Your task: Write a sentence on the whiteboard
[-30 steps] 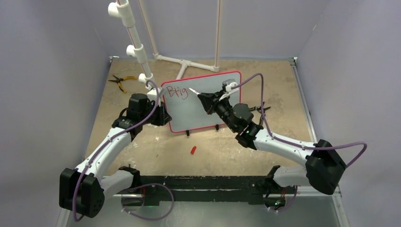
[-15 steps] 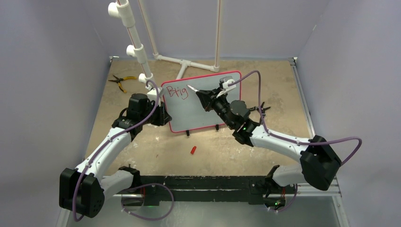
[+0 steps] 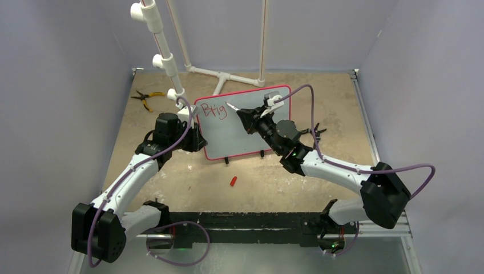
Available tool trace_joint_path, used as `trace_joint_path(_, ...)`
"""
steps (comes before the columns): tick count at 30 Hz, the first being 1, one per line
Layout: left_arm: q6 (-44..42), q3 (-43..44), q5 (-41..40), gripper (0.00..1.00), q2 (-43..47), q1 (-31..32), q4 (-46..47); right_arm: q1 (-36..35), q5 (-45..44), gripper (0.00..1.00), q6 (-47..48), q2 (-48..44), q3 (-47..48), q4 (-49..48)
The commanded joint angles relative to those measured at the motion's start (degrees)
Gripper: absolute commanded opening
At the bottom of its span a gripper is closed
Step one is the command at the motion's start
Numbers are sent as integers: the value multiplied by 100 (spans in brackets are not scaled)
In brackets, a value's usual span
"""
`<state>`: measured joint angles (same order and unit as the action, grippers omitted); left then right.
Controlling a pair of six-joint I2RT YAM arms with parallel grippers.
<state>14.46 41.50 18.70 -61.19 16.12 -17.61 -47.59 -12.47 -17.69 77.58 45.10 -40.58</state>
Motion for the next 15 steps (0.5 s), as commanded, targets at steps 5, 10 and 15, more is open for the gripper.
trace_joint_path(5, 4, 12, 20, 21, 1, -30, 170, 22, 11, 0, -94, -118, -227, 92)
trace_joint_path(10, 4, 16, 26, 21, 10, -30, 175, 22, 56, 0, -170, -155, -408, 51)
trace_joint_path(15, 4, 8, 36, 21, 10, -30, 178, 22, 56, 0, -191, -173, -413, -8)
